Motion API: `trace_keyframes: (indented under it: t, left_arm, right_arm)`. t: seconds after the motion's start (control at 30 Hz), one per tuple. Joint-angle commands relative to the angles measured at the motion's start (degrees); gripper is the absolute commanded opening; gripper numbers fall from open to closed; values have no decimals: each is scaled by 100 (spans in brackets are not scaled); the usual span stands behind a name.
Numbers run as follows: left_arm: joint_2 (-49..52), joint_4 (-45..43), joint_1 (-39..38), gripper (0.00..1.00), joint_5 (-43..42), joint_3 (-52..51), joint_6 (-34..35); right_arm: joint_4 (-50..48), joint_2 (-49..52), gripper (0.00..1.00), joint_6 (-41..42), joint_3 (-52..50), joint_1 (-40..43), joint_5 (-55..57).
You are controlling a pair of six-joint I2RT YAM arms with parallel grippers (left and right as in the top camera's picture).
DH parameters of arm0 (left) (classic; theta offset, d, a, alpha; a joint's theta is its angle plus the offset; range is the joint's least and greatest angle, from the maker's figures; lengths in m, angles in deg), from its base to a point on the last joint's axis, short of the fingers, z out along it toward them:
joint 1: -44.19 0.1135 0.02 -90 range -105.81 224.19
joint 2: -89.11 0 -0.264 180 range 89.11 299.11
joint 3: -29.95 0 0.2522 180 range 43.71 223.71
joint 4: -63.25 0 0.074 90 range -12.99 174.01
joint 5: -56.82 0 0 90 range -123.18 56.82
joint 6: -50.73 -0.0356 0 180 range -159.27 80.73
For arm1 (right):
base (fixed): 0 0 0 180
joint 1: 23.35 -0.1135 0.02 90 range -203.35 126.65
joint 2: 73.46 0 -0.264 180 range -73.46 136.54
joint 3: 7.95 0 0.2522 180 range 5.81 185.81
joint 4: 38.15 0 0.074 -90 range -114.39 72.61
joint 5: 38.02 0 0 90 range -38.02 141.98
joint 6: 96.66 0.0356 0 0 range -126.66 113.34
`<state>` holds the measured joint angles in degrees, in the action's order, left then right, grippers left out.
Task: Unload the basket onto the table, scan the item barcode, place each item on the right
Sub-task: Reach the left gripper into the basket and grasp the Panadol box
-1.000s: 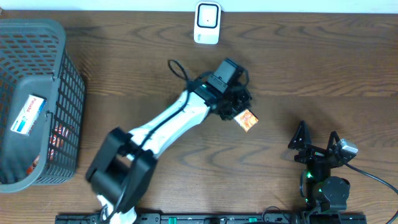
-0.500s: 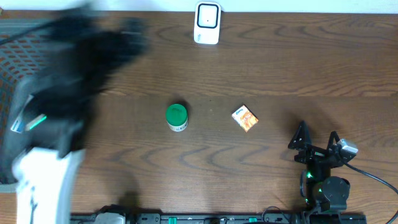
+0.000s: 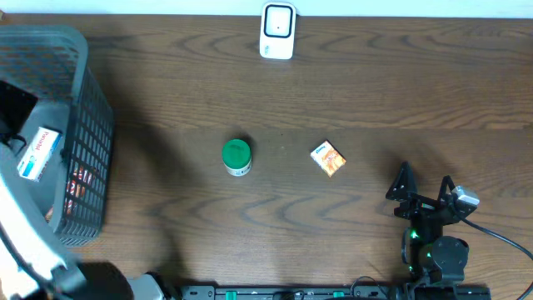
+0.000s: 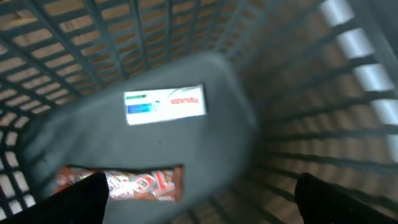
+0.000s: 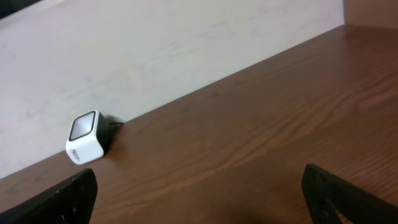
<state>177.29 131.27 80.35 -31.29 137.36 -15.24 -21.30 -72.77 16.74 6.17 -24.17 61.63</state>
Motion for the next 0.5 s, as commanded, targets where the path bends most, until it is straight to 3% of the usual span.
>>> trace_keyframes:
  t: [0.0, 0.1, 0.2, 0.3, 0.47]
  left_arm:
    - [573, -136, 31, 97, 24, -9, -970]
    - [1145, -251, 31, 98, -44, -9, -1757]
    - [1609, -256, 31, 98, -824, -9, -3637]
    - [2009, -243, 31, 99, -848, -9, -4843]
    - [2389, -608, 31, 100, -409, -9, -5622]
  right_arm:
    - [20, -31, 99, -76, -7, -2, -9]
    - [20, -31, 99, -76, -7, -2, -9]
    - [20, -31, 99, -76, -7, -2, -9]
    - [20, -31, 99, -76, -7, -2, -9]
    - [20, -31, 99, -76, -7, -2, -9]
